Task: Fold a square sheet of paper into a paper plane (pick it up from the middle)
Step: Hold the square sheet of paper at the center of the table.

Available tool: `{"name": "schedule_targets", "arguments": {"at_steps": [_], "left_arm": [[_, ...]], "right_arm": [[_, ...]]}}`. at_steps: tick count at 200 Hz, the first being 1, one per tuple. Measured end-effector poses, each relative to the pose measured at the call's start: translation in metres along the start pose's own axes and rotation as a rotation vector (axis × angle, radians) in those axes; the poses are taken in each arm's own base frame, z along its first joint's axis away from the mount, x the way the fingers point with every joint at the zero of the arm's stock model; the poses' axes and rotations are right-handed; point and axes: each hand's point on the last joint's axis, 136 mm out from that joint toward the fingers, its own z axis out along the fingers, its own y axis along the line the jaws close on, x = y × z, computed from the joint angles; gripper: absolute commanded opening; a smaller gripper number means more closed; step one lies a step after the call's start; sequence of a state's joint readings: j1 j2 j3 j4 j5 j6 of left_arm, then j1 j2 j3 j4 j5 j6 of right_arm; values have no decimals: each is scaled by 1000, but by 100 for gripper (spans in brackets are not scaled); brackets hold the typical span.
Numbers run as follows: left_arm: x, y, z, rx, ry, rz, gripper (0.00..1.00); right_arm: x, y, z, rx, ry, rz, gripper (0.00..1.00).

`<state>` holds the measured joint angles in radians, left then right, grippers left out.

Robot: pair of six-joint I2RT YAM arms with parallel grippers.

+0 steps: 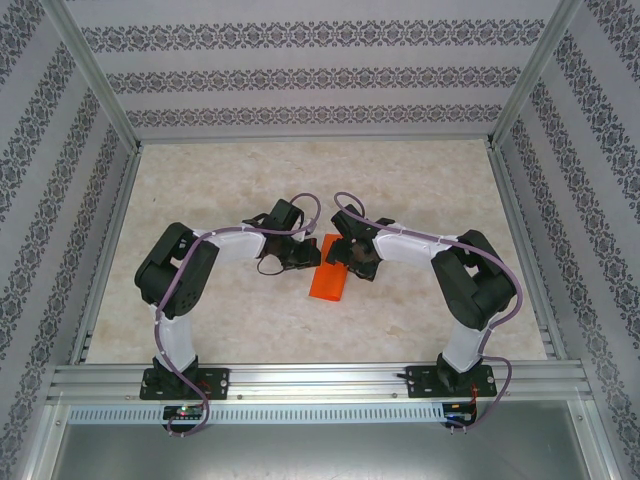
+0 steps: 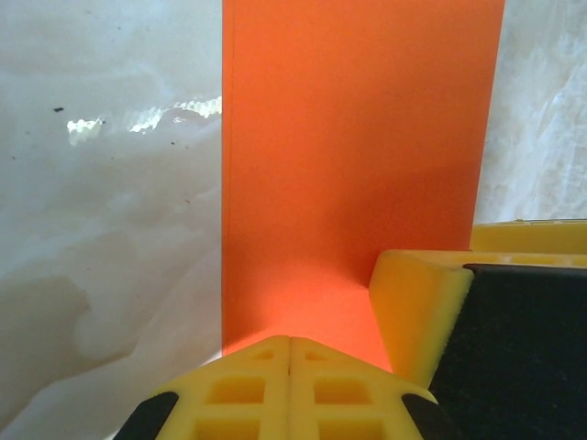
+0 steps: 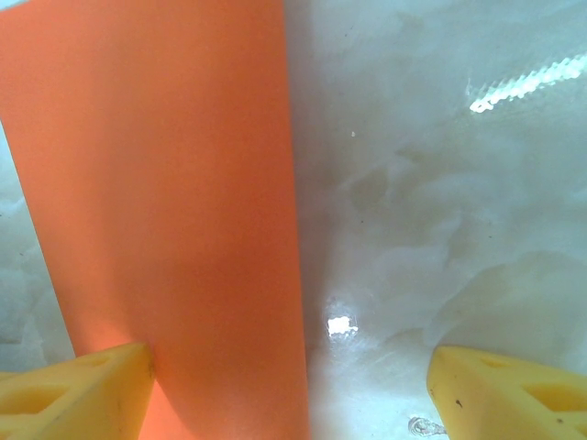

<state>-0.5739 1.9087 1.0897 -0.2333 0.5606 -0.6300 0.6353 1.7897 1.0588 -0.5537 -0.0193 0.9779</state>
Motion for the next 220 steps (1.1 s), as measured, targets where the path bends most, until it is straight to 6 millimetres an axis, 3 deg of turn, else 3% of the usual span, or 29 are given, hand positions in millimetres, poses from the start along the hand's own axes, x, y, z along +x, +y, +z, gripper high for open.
{"name": "schedule_targets", "arguments": {"at_steps": [173, 200, 220], "left_arm": [[4, 8, 11, -17, 32, -19, 0], [5, 9, 11, -23, 34, -19, 0], [4, 9, 10, -31, 33, -14, 0]], "right_arm": [[0, 1, 0, 4, -8, -5, 82], [-2, 3, -6, -11, -24, -10, 85], [-4, 1, -24, -49, -65, -8, 85]]}}
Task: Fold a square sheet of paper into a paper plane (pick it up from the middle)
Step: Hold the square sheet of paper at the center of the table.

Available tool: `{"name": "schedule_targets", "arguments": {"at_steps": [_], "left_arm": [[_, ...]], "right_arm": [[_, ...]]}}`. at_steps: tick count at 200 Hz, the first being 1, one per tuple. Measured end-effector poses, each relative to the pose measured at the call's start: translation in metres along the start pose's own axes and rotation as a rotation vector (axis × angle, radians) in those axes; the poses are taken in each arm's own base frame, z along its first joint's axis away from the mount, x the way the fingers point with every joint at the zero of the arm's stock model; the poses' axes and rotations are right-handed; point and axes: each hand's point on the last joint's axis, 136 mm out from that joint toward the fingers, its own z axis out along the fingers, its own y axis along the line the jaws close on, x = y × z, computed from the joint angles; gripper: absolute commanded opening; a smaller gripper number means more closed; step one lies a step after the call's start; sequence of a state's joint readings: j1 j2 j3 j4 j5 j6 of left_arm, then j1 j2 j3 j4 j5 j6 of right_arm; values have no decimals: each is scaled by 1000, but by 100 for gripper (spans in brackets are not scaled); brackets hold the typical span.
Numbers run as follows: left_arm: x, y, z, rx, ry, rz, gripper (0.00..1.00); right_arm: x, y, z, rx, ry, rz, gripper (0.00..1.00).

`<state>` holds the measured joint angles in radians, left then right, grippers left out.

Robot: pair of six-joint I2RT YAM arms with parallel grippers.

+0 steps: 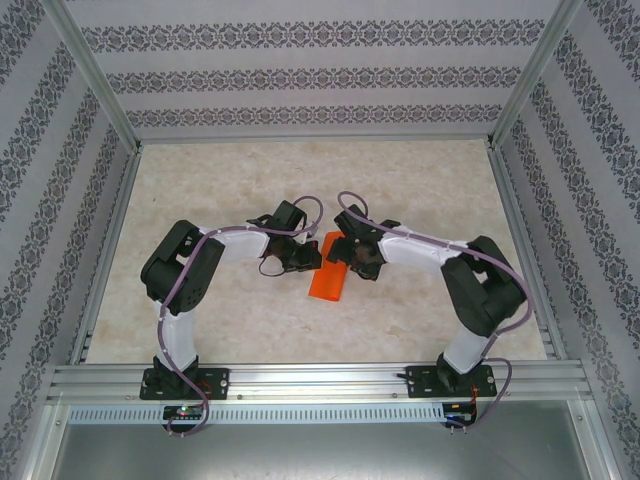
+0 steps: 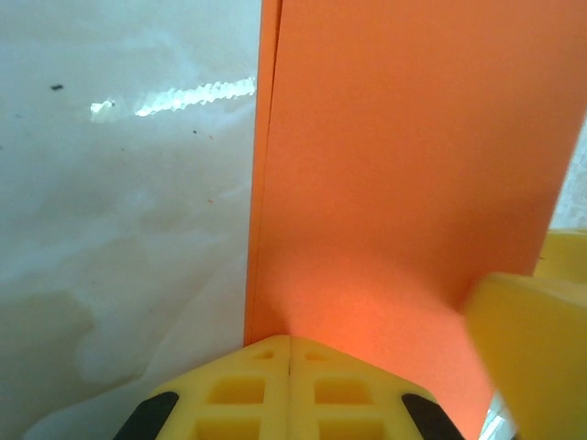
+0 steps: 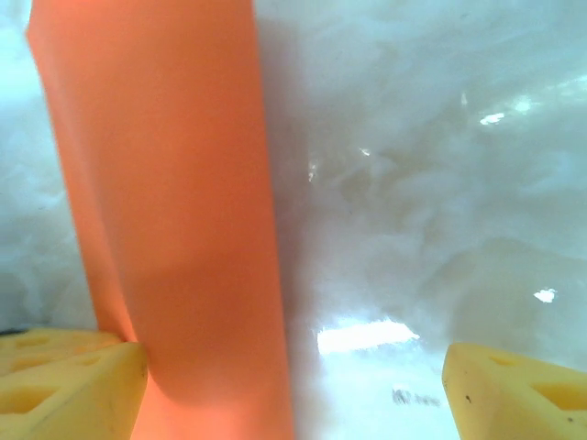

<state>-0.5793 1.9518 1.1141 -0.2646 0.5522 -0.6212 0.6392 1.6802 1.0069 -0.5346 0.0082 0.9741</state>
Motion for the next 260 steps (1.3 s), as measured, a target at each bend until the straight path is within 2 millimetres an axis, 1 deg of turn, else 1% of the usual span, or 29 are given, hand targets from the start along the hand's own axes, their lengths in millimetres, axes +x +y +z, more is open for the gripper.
{"name": "schedule_targets", "arguments": {"at_steps": [12, 23, 27, 35, 42, 49, 61, 71, 104, 117, 141, 169, 192, 228, 246, 260], "left_arm": [[0, 0, 0, -5, 0, 4, 0], [0, 1, 0, -9, 1, 7, 0], [0, 1, 0, -10, 1, 8, 0], [0, 1, 0, -10, 2, 8, 0], [0, 1, 0, -11, 1, 10, 0], [0, 1, 0, -12, 1, 12, 0], [0, 0, 0, -14, 2, 13, 0], [0, 0, -1, -17, 2, 15, 0], [0, 0, -1, -18, 3, 15, 0], [0, 0, -1, -18, 4, 15, 0], [0, -1, -1, -18, 4, 15, 0], [0, -1, 0, -18, 5, 16, 0], [0, -1, 0, -17, 7, 17, 0], [0, -2, 0, -14, 7, 24, 0], [-1, -2, 1, -14, 7, 29, 0], [-1, -2, 1, -14, 9, 32, 0]], "right_arm": [[-5, 2, -19, -53, -46, 6, 83], [-13, 6, -38, -122, -98, 15, 76], [-16, 8, -45, -154, -120, 26, 71], [-23, 10, -57, -217, -158, 38, 56], [-28, 12, -65, -277, -184, 51, 46], [-31, 13, -69, -320, -199, 65, 37], [-33, 14, -69, -377, -196, 89, 29], [-29, 18, -62, -402, -165, 86, 23], [-11, 36, -38, -426, -50, 47, 24], [-5, 43, -33, -423, -25, 30, 25], [-4, 48, -28, -424, -5, 23, 26], [-1, 45, -22, -406, 9, 26, 27], [2, 43, -18, -395, 24, 27, 25], [3, 39, -16, -374, 31, 32, 24], [-1, 32, -15, -348, 15, 48, 25], [-6, 27, -19, -331, -8, 66, 26]]}}
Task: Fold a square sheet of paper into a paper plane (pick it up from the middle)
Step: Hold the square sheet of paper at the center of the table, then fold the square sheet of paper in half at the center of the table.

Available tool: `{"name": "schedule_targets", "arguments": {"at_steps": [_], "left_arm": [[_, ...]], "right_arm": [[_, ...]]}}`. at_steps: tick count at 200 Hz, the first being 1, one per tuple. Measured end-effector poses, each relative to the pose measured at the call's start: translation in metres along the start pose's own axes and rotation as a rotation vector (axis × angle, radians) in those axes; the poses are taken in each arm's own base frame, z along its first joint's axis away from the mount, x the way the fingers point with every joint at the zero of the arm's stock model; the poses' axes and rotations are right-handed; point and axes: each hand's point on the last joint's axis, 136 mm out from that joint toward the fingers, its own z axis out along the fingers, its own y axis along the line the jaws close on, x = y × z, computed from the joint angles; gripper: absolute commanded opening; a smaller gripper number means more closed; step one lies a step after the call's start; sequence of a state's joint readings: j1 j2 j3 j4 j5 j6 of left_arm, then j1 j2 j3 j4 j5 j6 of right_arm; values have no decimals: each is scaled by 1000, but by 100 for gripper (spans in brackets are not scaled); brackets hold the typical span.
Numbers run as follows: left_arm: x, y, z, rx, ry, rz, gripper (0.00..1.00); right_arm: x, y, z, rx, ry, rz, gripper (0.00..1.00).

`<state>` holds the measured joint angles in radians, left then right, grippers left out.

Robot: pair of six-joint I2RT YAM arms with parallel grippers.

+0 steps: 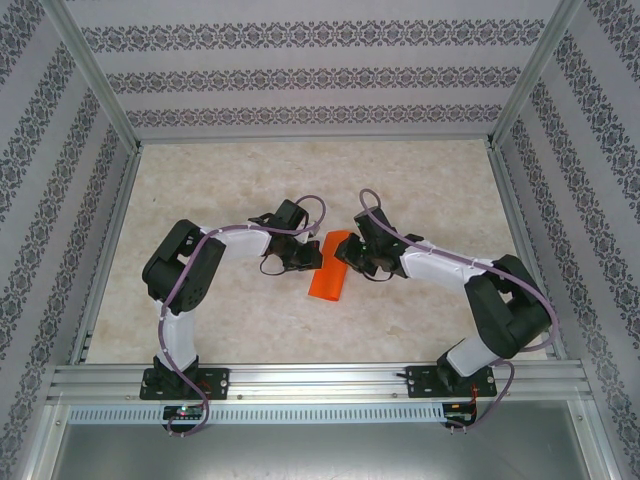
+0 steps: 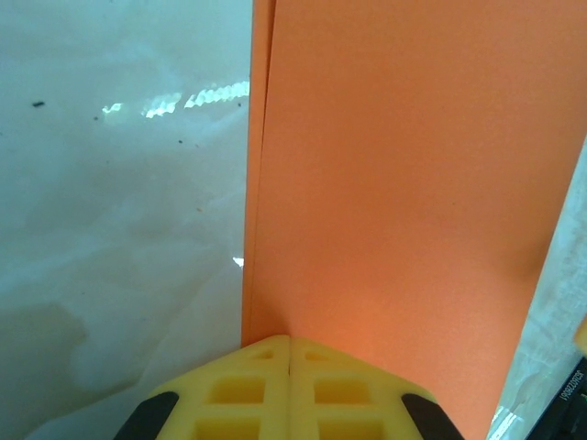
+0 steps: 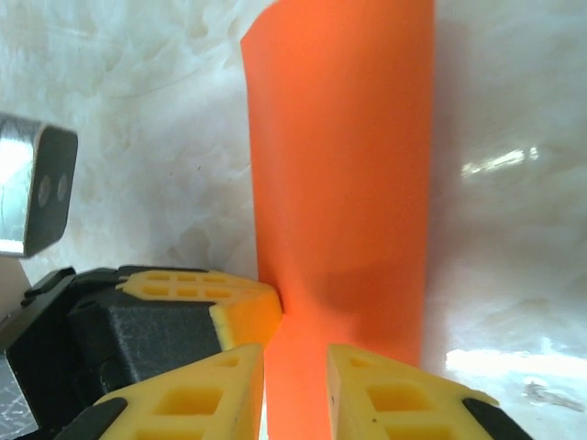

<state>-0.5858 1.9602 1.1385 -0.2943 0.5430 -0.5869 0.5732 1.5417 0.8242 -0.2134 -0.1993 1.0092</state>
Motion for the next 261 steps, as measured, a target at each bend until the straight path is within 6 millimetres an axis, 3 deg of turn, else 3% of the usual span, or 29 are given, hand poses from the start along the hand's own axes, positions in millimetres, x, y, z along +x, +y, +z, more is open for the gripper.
{"name": "schedule_targets", "arguments": {"at_steps": [29, 76, 166, 261], "left_arm": [[0, 0, 0, 2, 2, 2, 0], [0, 0, 0, 2, 2, 2, 0], [1, -2, 1, -1, 7, 6, 0], [1, -2, 1, -2, 9, 6, 0]], "right_arm": [[-11, 2, -11, -7, -45, 16, 31], [-12, -10, -10, 79, -36, 29, 43], [-2, -18, 21, 199, 57, -16, 46], [6, -35, 29, 263, 91, -11, 46]]}}
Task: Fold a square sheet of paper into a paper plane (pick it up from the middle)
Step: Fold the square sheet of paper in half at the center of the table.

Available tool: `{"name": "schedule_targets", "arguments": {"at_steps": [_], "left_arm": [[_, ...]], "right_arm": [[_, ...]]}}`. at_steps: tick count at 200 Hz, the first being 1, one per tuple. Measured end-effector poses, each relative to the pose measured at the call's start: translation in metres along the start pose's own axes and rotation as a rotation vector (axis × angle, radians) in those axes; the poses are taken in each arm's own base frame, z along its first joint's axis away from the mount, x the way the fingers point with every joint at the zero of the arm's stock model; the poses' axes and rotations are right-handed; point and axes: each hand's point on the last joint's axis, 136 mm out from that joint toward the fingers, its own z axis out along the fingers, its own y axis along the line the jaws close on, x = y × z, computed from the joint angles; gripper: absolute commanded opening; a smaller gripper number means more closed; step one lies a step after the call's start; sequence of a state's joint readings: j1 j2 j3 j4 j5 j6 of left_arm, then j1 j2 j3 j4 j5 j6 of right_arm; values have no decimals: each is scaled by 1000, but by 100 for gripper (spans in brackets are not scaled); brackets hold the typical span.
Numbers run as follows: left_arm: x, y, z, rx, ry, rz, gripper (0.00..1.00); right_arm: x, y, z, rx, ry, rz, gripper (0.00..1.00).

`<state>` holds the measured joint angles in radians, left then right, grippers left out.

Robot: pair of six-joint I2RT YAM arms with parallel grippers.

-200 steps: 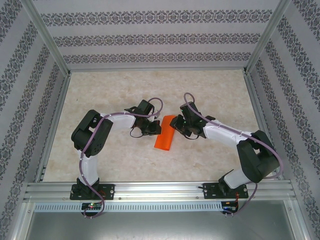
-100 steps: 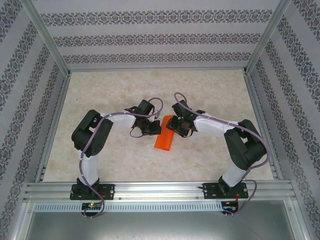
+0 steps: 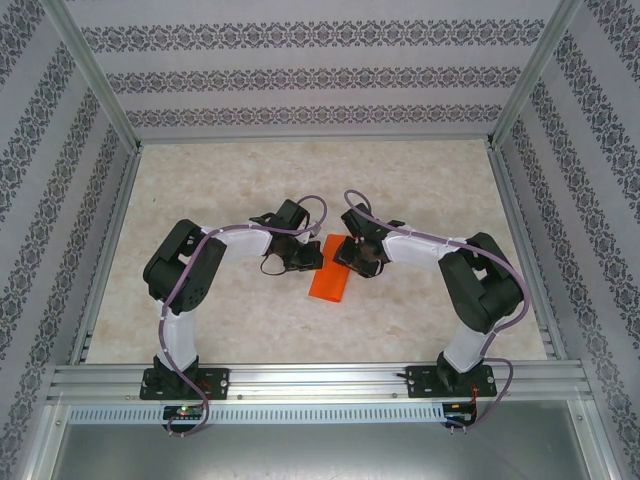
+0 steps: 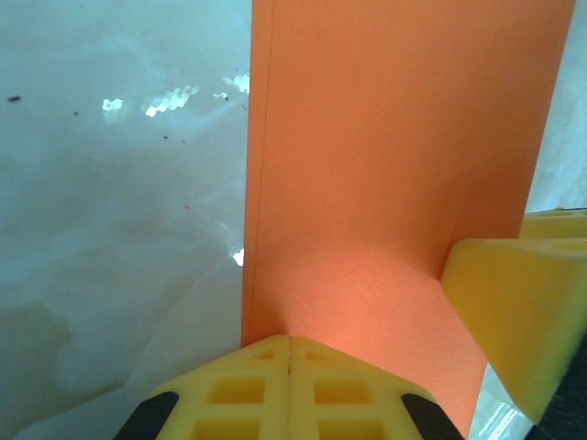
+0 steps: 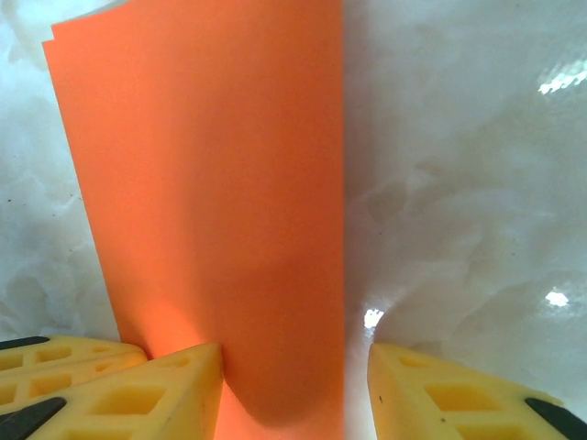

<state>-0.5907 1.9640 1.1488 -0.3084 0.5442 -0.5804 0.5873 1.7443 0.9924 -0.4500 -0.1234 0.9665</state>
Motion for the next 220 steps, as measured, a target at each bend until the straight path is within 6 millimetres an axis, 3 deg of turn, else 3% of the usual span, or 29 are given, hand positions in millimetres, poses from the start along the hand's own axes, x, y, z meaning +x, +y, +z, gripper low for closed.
{"name": "schedule_targets", "arguments": {"at_steps": [84, 123, 167, 220], "left_arm": [[-2, -1, -1, -4, -12, 3, 10], [-4, -4, -13, -4, -66, 10, 15], [-14, -8, -31, -29, -155, 5, 15], [-18, -6, -32, -46, -179, 1, 13]], "right_arm": [[0, 0, 1, 1, 1, -25, 45], [0, 0, 1, 1, 2, -30, 46], [0, 0, 1, 2, 2, -34, 48], [1, -2, 1, 7, 5, -28, 49]]}}
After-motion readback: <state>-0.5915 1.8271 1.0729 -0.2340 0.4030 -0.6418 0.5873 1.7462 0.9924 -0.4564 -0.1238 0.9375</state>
